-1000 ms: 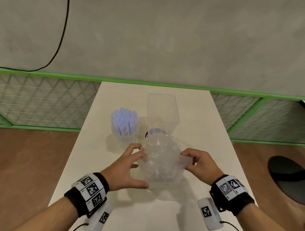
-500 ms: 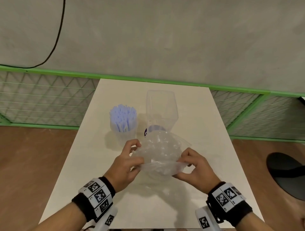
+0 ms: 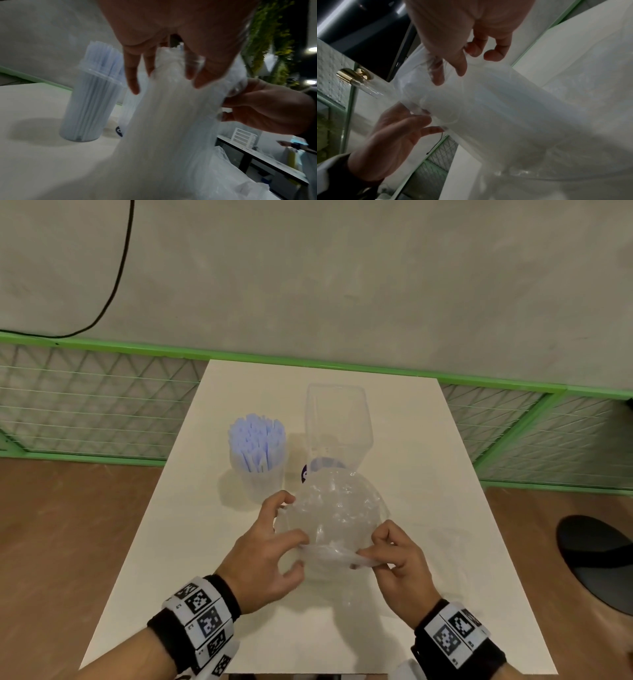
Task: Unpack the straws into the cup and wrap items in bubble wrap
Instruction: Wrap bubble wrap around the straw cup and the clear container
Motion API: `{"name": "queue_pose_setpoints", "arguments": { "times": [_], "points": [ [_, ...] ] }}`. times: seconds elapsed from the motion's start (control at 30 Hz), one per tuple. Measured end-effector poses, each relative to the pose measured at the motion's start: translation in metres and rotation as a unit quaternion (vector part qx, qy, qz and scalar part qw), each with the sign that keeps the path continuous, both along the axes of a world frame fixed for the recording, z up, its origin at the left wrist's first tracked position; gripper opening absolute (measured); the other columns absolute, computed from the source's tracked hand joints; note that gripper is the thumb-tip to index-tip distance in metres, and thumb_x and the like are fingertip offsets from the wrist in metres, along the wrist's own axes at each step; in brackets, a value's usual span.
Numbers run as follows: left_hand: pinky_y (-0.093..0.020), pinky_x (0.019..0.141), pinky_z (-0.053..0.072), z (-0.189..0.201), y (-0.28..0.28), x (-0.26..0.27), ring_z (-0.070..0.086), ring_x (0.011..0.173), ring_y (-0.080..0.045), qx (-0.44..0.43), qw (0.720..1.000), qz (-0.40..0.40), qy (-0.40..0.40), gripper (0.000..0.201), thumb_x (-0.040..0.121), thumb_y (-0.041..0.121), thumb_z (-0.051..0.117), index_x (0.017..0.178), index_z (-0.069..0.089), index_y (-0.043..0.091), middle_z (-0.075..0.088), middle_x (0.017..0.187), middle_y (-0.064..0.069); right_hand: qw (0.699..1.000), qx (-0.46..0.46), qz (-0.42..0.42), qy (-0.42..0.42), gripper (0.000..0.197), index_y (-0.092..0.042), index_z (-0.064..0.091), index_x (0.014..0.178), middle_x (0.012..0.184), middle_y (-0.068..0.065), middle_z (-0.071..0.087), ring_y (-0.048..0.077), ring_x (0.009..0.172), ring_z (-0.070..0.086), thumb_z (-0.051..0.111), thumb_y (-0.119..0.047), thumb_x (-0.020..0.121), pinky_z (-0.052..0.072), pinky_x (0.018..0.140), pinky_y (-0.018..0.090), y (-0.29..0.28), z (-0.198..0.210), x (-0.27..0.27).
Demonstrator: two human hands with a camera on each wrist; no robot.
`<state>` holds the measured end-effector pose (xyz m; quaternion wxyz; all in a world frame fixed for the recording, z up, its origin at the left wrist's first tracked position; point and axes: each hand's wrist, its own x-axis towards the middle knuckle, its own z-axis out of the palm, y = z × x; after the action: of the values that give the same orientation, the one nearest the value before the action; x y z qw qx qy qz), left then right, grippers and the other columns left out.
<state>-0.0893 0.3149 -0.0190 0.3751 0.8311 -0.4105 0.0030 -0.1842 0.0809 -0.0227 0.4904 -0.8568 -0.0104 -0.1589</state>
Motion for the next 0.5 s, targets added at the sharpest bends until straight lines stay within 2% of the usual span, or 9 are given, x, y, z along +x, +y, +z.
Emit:
{"name": "queue_pose_setpoints", "arguments": {
  "times": [0.07, 0.1, 0.17, 0.23, 0.3, 0.37, 0.43, 0.5],
  "points": [
    [-0.025, 0.067, 0.051, 0.002, -0.004, -0.006, 0.047, 0.100, -0.015, 0.015, 1.000, 0.024, 0.001, 0.023, 0.076, 0.048, 0.071, 0.085, 0.060, 0.030, 0.030, 0.138, -0.002, 1.000, 0.027, -0.006, 0.005, 0.055, -0.026, 0.079, 0.075, 0.078, -0.010, 0.036, 0.009, 0.069, 0.044, 0.047, 0.018, 0.065, 0.036, 0.066, 0.013, 0.005, 0.000, -0.001],
    [-0.023, 0.067, 0.048, 0.002, -0.006, -0.008, 0.044, 0.098, -0.012, 0.014, 1.000, 0.028, 0.001, 0.022, 0.077, 0.049, 0.069, 0.081, 0.059, 0.030, 0.031, 0.136, -0.002, 0.999, 0.044, -0.009, 0.007, 0.055, -0.024, 0.079, 0.073, 0.078, -0.010, 0.036, 0.006, 0.069, 0.044, 0.044, 0.018, 0.062, 0.035, 0.066, 0.012, 0.008, 0.002, -0.001],
    [-0.022, 0.069, 0.042, 0.001, -0.008, -0.010, 0.041, 0.097, -0.010, -0.005, 1.000, 0.026, -0.007, 0.015, 0.080, 0.038, 0.066, 0.074, 0.057, 0.028, 0.032, 0.132, -0.002, 0.997, 0.074, -0.007, 0.013, 0.057, -0.024, 0.077, 0.066, 0.078, -0.010, 0.035, 0.003, 0.068, 0.043, 0.040, 0.018, 0.058, 0.035, 0.067, 0.011, 0.013, 0.005, -0.002],
    [-0.021, 0.069, 0.040, -0.004, -0.010, -0.013, 0.043, 0.096, -0.012, -0.017, 0.999, 0.033, -0.011, 0.011, 0.081, 0.030, 0.065, 0.072, 0.061, 0.026, 0.032, 0.131, -0.002, 0.998, 0.067, 0.002, 0.022, 0.062, -0.033, 0.075, 0.063, 0.079, -0.010, 0.035, 0.009, 0.072, 0.043, 0.038, 0.016, 0.056, 0.034, 0.070, 0.012, 0.015, 0.005, -0.003],
    [-0.021, 0.070, 0.041, -0.008, -0.010, -0.016, 0.045, 0.098, -0.013, -0.017, 0.999, 0.042, -0.015, 0.013, 0.082, 0.033, 0.061, 0.074, 0.067, 0.026, 0.031, 0.131, -0.002, 0.999, 0.018, 0.007, 0.028, 0.064, -0.038, 0.075, 0.067, 0.082, -0.012, 0.034, 0.017, 0.080, 0.042, 0.038, 0.013, 0.059, 0.033, 0.075, 0.014, 0.012, -0.001, -0.004],
    [-0.025, 0.075, 0.047, -0.015, -0.007, -0.016, 0.047, 0.106, -0.017, -0.017, 0.999, 0.047, 0.009, 0.007, 0.081, 0.033, 0.061, 0.078, 0.067, 0.030, 0.029, 0.136, -0.001, 0.997, -0.072, 0.012, 0.016, 0.051, -0.033, 0.074, 0.078, 0.088, -0.013, 0.036, 0.014, 0.088, 0.042, 0.043, 0.007, 0.069, 0.033, 0.081, 0.013, 0.006, -0.008, -0.007],
    [-0.032, 0.086, 0.051, -0.025, -0.001, -0.015, 0.049, 0.114, -0.020, -0.010, 0.997, 0.053, 0.047, 0.007, 0.079, 0.034, 0.066, 0.086, 0.066, 0.035, 0.026, 0.142, 0.001, 0.982, -0.184, 0.031, 0.014, 0.036, -0.028, 0.072, 0.091, 0.097, -0.012, 0.039, 0.011, 0.096, 0.042, 0.049, -0.007, 0.074, 0.038, 0.085, 0.022, -0.001, -0.011, -0.011],
    [-0.030, 0.097, 0.048, -0.035, 0.005, -0.015, 0.052, 0.120, -0.021, -0.006, 0.996, 0.034, 0.081, 0.014, 0.080, 0.040, 0.069, 0.093, 0.066, 0.037, 0.024, 0.146, 0.006, 0.968, -0.245, 0.054, 0.032, 0.032, -0.028, 0.069, 0.101, 0.103, -0.011, 0.042, 0.012, 0.103, 0.044, 0.052, -0.018, 0.076, 0.041, 0.084, 0.032, -0.007, -0.011, -0.017]
  ]
}}
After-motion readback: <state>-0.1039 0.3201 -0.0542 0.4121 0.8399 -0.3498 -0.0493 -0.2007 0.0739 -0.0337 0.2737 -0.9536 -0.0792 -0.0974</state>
